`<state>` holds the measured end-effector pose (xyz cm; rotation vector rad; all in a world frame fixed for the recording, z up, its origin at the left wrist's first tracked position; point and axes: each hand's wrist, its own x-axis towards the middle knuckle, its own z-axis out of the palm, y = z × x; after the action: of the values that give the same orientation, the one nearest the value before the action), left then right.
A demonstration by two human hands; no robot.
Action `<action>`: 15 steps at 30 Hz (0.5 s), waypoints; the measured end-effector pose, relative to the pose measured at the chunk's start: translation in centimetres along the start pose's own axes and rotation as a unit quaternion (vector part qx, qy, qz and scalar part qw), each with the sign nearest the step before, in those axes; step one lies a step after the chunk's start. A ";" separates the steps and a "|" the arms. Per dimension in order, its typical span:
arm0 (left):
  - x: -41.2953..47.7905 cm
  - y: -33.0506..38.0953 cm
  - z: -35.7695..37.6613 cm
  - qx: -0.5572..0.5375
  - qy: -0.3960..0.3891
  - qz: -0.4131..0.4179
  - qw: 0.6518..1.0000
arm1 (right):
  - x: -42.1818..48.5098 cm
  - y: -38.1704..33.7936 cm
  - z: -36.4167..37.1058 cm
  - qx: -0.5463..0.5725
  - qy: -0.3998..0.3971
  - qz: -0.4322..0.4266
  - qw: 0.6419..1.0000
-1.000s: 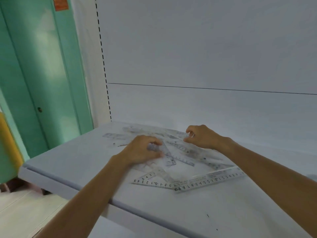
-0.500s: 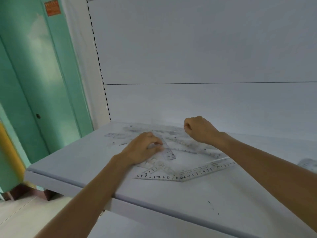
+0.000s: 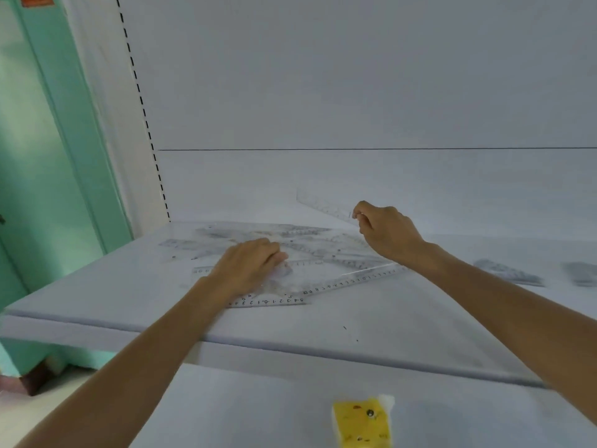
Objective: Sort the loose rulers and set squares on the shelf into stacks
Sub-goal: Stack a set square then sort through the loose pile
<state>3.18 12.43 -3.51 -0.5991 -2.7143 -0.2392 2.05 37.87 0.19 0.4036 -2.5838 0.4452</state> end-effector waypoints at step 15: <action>-0.8 5.3 -1.7 -0.048 0.054 0.066 0.995 | -8.7 4.8 -2.6 -0.024 0.060 0.079 0.995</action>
<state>6.67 16.49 -1.75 -0.7664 -2.5592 -0.3591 8.73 44.93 -3.16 0.1520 -2.5124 0.4471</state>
